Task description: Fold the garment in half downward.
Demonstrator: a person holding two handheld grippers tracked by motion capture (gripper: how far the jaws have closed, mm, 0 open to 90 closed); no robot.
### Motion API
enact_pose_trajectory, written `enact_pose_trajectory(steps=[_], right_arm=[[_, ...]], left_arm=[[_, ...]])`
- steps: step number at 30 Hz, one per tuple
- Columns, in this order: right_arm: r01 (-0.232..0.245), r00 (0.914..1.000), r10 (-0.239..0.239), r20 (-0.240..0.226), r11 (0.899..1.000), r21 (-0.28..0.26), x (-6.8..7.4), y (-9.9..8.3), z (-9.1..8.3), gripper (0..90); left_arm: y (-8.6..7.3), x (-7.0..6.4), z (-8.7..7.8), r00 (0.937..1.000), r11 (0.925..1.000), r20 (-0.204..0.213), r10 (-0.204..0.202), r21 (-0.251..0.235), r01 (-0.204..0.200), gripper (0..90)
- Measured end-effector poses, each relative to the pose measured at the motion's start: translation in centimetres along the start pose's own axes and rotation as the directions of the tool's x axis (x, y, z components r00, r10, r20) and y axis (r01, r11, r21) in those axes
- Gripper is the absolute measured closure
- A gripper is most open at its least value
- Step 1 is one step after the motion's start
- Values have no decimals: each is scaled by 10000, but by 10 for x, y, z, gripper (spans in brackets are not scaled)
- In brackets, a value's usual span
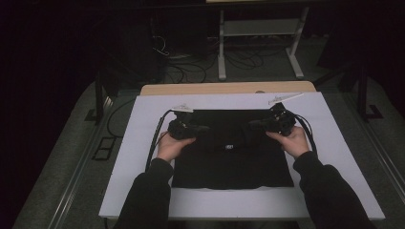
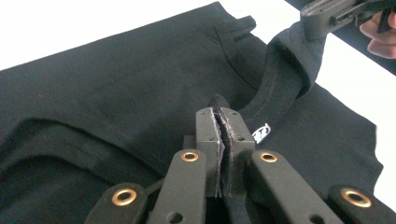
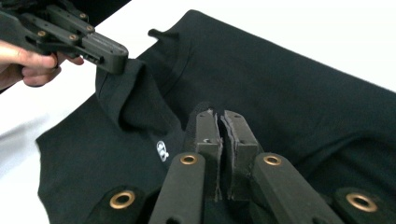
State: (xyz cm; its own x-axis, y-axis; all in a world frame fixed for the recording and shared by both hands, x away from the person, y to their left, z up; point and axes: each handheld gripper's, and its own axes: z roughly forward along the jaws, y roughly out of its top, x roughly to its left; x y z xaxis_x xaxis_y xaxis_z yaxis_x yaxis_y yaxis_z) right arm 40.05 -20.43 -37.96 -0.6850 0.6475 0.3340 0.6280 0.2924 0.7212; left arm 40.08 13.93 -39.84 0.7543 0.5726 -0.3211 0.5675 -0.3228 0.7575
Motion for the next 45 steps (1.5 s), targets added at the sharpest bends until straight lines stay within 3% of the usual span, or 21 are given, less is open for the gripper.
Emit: enact_pose_trajectory(steps=[8, 17, 26, 27, 30, 42, 45], right_arm=[[-31, 9995, 24, -316, 9997, -232, 10, -22, -16, 842], [-61, 9981, 55, -620, 9999, -91, 17, -40, -13, 842], [-198, 9975, 188, -688, 9997, -143, 18, -52, -14, 842], [-254, 9966, 242, -781, 9996, -138, 18, -56, -14, 841], [-190, 9969, 183, -760, 9998, -82, 20, -57, -14, 842], [-139, 9963, 133, -851, 9999, -66, 26, -64, -14, 841], [-134, 9962, 135, -861, 9999, 14, 29, -67, -15, 841]], left_arm=[[-10, -9, -11, 9995, 9995, 318, -23, -306, 33, 859], [-21, -20, -19, 9986, 9986, 503, 180, -508, -154, 859], [-33, -21, -20, 9974, 9981, 717, 53, -618, -9, 858], [-36, -21, -21, 9956, 9983, 936, -14, -579, 68, 858], [-38, -19, -21, 9970, 9991, 773, -59, -420, 92, 858], [-44, -24, -25, 9953, 9971, 943, -201, -713, 269, 858], [-45, -28, -25, 9950, 9979, 999, -86, -632, 150, 858]])
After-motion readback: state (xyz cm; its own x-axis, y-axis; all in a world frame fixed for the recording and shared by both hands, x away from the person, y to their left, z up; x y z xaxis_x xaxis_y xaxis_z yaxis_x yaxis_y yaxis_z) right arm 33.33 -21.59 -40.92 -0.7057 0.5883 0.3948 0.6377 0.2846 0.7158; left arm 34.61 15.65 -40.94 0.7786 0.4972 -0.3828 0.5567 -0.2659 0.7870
